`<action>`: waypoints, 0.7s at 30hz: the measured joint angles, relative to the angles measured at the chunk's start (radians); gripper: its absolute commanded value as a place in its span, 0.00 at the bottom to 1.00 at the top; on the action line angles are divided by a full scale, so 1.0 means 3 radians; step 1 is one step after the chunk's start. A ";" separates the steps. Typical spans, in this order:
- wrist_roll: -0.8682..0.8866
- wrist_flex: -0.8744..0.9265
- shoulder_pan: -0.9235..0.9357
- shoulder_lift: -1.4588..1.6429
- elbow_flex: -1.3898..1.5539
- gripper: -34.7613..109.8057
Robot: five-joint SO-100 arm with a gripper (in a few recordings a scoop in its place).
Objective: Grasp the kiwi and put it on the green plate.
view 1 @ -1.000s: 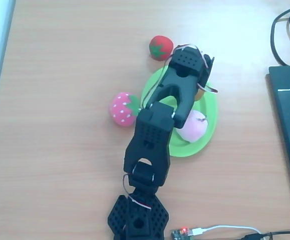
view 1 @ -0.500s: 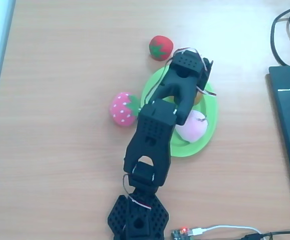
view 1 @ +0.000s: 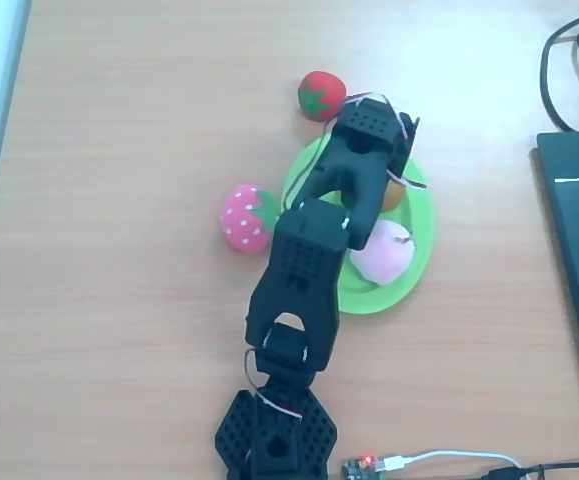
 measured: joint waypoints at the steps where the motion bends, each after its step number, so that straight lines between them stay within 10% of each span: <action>1: 0.0005 0.0041 -0.0026 0.0010 0.0000 0.57; 21: 0.0000 0.0245 -0.0486 0.0833 0.0373 0.59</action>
